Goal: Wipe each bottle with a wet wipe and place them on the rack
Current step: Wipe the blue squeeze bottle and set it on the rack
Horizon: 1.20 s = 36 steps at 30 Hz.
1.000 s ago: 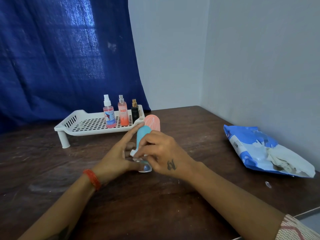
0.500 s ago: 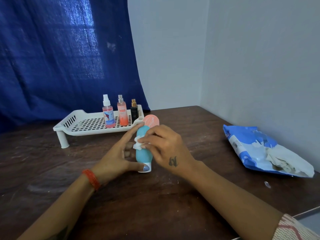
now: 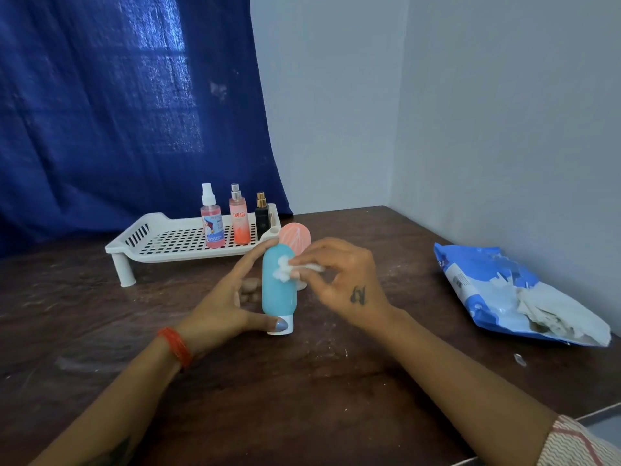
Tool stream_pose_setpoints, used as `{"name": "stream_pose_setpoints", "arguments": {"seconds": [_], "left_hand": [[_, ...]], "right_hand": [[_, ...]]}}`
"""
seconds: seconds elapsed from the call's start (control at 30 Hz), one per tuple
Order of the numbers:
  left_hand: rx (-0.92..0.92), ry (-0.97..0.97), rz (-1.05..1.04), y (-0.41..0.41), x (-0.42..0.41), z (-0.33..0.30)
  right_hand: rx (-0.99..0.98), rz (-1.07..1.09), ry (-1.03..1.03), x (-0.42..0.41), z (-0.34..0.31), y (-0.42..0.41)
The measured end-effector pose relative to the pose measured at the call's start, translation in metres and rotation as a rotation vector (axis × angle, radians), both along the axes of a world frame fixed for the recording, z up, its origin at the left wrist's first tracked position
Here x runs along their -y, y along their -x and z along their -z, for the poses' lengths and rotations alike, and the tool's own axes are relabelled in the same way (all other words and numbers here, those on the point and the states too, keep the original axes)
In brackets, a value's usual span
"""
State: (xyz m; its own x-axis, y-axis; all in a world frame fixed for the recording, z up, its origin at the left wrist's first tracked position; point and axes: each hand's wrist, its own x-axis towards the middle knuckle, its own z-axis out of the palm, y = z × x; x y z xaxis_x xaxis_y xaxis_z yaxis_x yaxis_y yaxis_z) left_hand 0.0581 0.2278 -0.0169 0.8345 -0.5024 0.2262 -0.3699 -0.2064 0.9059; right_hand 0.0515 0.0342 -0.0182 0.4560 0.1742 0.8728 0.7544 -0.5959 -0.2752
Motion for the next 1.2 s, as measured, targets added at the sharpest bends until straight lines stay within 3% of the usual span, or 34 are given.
{"name": "stream_pose_setpoints", "arguments": {"seconds": [0.1,0.37,0.6,0.67,0.77,0.83,1.2], "left_hand": [[-0.022,-0.013,0.008,-0.001,-0.001,-0.001],[-0.063,0.054,0.001,0.000,0.000,-0.001],[-0.079,0.061,0.002,0.000,0.000,-0.001],[-0.088,0.068,-0.004,0.000,-0.001,-0.001],[-0.092,0.065,0.000,0.000,-0.001,-0.002],[-0.091,0.060,0.013,0.001,0.000,-0.002],[-0.100,0.075,0.015,0.001,0.000,-0.002]], "right_hand": [[-0.044,0.013,-0.095,0.001,0.002,-0.004],[-0.173,-0.065,0.106,0.000,0.001,0.001],[-0.439,-0.179,0.194,0.006,-0.006,0.004],[-0.406,-0.096,0.184,0.009,-0.005,0.002],[-0.168,0.060,-0.017,0.006,-0.001,-0.003],[-0.115,0.094,-0.105,0.002,0.000,-0.004],[-0.312,-0.099,0.184,0.002,0.002,0.003]]}}
